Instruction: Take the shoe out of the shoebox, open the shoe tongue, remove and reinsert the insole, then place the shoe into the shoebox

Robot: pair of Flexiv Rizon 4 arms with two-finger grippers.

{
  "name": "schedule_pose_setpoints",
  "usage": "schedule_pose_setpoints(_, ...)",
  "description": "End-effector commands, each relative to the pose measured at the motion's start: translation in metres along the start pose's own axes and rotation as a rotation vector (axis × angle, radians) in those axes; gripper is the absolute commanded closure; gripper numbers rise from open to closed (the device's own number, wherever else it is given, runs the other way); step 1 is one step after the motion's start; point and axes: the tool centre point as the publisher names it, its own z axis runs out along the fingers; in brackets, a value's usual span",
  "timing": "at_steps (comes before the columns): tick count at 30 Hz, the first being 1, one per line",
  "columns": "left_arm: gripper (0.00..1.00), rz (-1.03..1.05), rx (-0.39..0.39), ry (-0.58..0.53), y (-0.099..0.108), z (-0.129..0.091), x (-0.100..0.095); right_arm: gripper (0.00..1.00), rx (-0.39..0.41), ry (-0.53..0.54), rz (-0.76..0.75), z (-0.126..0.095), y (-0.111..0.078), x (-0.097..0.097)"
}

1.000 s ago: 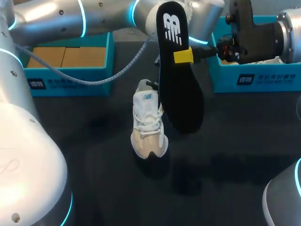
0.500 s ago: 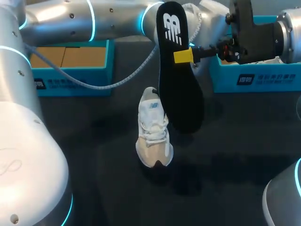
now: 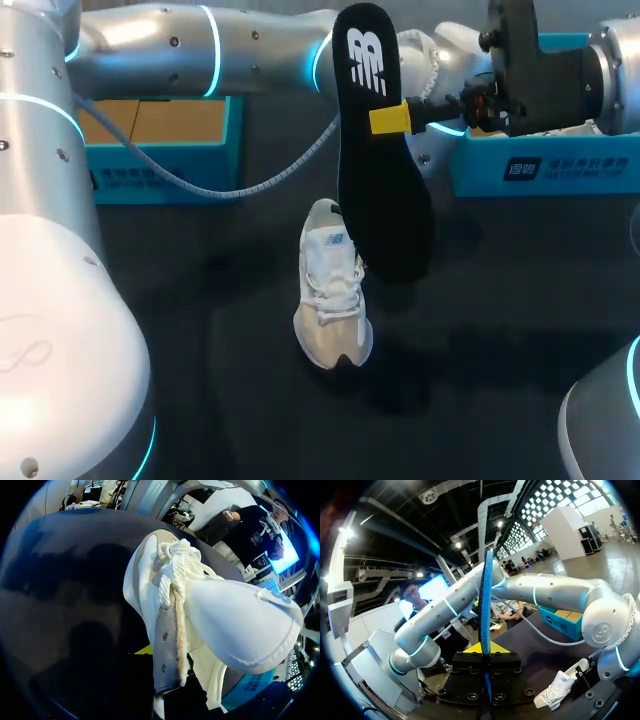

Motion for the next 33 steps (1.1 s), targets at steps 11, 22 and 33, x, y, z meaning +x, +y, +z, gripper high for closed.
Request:
schedule_pose_setpoints(11, 0.00, -0.012, 0.013, -0.004, -0.002, 0.003, 0.000, 1.00, 0.000, 0.000, 0.000, 0.002, 0.000, -0.001)
schedule_pose_setpoints(22, 0.00, 0.011, -0.004, -0.161, 0.001, -0.027, 0.016, 1.00, 0.000, 0.000, 0.000, 0.002, 0.000, -0.001)
schedule_pose_setpoints(33, 0.00, 0.059, -0.015, -0.407, -0.006, -0.061, 0.038, 1.00, 0.000, 0.000, 0.000, 0.002, 0.000, -0.001)
